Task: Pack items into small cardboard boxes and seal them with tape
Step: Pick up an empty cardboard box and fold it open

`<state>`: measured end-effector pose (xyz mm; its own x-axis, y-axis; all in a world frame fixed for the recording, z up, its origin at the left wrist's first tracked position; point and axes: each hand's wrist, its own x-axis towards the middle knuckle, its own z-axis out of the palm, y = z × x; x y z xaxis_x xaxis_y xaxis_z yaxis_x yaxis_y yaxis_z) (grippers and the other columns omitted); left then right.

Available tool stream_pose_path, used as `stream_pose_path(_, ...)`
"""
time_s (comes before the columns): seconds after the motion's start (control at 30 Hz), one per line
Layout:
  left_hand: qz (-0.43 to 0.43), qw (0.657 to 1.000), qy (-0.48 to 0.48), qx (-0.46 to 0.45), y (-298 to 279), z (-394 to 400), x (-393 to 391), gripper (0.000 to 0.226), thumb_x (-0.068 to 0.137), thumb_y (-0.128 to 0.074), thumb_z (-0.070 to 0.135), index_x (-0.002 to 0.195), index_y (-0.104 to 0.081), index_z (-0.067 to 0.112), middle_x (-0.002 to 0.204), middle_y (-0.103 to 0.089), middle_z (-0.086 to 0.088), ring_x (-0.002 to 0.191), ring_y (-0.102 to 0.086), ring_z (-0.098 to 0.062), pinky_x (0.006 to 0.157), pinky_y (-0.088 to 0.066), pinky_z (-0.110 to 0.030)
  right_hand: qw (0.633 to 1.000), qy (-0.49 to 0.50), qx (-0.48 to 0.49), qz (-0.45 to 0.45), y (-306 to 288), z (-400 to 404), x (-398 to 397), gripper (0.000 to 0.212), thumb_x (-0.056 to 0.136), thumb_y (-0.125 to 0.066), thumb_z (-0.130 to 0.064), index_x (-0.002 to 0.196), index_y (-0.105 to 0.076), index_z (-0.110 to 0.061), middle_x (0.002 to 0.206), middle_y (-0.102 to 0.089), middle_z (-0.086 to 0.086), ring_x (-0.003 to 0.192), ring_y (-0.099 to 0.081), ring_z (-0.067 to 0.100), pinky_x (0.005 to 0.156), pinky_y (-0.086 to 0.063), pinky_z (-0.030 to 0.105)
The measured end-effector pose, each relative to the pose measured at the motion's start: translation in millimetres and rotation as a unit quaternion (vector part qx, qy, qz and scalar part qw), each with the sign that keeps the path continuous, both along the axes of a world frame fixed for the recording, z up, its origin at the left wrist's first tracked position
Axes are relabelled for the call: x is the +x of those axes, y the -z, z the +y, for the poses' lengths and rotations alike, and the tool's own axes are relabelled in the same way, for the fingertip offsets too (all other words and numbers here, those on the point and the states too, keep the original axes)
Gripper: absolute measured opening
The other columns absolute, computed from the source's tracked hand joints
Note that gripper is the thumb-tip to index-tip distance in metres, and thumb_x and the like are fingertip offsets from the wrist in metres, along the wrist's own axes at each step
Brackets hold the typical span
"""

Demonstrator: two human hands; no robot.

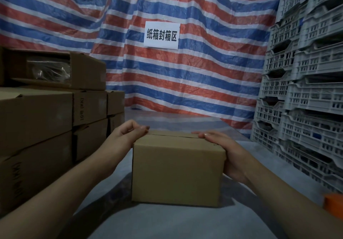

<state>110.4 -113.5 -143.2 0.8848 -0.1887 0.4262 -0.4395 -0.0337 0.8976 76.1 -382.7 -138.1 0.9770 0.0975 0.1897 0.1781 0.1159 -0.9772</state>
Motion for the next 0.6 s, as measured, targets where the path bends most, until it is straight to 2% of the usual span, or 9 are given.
stream_pose_path(0.07,0.004,1.000,-0.012,0.015,-2,-2,1,0.024,0.098,-0.054,0.025,0.079,-0.056,0.012,0.102,-0.069,-0.009,0.103,-0.062,-0.009,0.080,-0.043,-0.026,1.000,0.004,-0.002,-0.007,-1,1,0,0.026,0.073,-0.073,-0.029,0.093,-0.081,-0.016,0.113,-0.075,0.011,0.091,-0.073,0.021,0.082,-0.058,0.034)
stream_pose_path(0.13,-0.020,0.998,-0.041,0.042,-6,-5,-2,0.028,0.101,-0.048,0.025,0.079,-0.059,0.011,0.100,-0.069,0.005,0.107,-0.060,-0.004,0.079,-0.044,-0.024,1.000,0.009,-0.001,-0.009,0,1,0,0.030,0.073,-0.072,-0.029,0.097,-0.080,-0.013,0.112,-0.075,0.012,0.091,-0.073,0.021,0.078,-0.059,0.032)
stream_pose_path(0.2,-0.084,0.991,-0.079,0.072,-11,-5,-5,0.035,0.104,-0.040,0.035,0.086,-0.064,0.016,0.105,-0.067,0.008,0.106,-0.060,-0.007,0.083,-0.048,-0.026,1.000,0.015,-0.001,-0.011,0,1,1,0.034,0.074,-0.072,-0.028,0.102,-0.079,-0.010,0.111,-0.075,0.014,0.091,-0.073,0.022,0.073,-0.059,0.030)
stream_pose_path(0.27,-0.185,0.972,-0.103,0.104,-14,-4,-12,0.038,0.102,-0.036,0.051,0.096,-0.066,0.028,0.109,-0.064,0.013,0.105,-0.058,0.001,0.087,-0.046,-0.021,1.000,0.022,-0.001,-0.011,0,1,2,0.034,0.075,-0.071,-0.028,0.103,-0.078,-0.010,0.111,-0.075,0.015,0.090,-0.073,0.022,0.072,-0.059,0.030)
stream_pose_path(0.33,-0.302,0.929,-0.110,0.182,-14,-7,-23,0.041,0.096,-0.033,0.059,0.111,-0.063,0.036,0.119,-0.061,0.022,0.113,-0.050,0.011,0.095,-0.037,-0.013,0.999,0.030,-0.002,-0.012,1,0,3,0.034,0.074,-0.072,-0.028,0.103,-0.078,-0.010,0.111,-0.075,0.014,0.091,-0.073,0.022,0.075,-0.058,0.031)
stream_pose_path(0.37,-0.341,0.901,-0.115,0.244,-13,-10,-27,0.051,0.093,-0.030,0.062,0.123,-0.061,0.035,0.128,-0.058,0.020,0.121,-0.046,0.009,0.101,-0.032,-0.016,0.999,0.033,-0.004,-0.015,2,0,4,0.034,0.074,-0.072,-0.028,0.101,-0.079,-0.010,0.111,-0.075,0.014,0.092,-0.072,0.022,0.077,-0.058,0.032)
stream_pose_path(0.43,-0.361,0.845,-0.136,0.369,-11,-18,-35,0.066,0.090,-0.023,0.069,0.137,-0.054,0.035,0.142,-0.051,0.016,0.131,-0.039,0.002,0.104,-0.023,-0.020,0.999,0.038,-0.009,-0.020,2,0,5,0.036,0.073,-0.073,-0.029,0.103,-0.079,-0.010,0.111,-0.075,0.012,0.096,-0.072,0.023,0.081,-0.056,0.033)
stream_pose_path(0.5,-0.354,0.801,-0.184,0.447,-11,-25,-39,0.071,0.089,-0.015,0.073,0.132,-0.058,0.037,0.139,-0.055,0.014,0.127,-0.047,-0.004,0.101,-0.024,-0.022,0.999,0.042,-0.013,-0.024,2,0,5,0.040,0.073,-0.073,-0.029,0.107,-0.078,-0.009,0.111,-0.075,0.012,0.098,-0.071,0.024,0.081,-0.056,0.033)
stream_pose_path(0.6,-0.398,0.746,-0.273,0.458,-14,-36,-48,0.062,0.094,-0.020,0.063,0.107,-0.071,0.030,0.112,-0.071,0.007,0.104,-0.064,-0.012,0.092,-0.045,-0.031,0.999,0.042,-0.022,-0.026,2,0,5,0.040,0.075,-0.072,-0.030,0.109,-0.077,-0.010,0.112,-0.075,0.013,0.100,-0.071,0.026,0.082,-0.057,0.034)
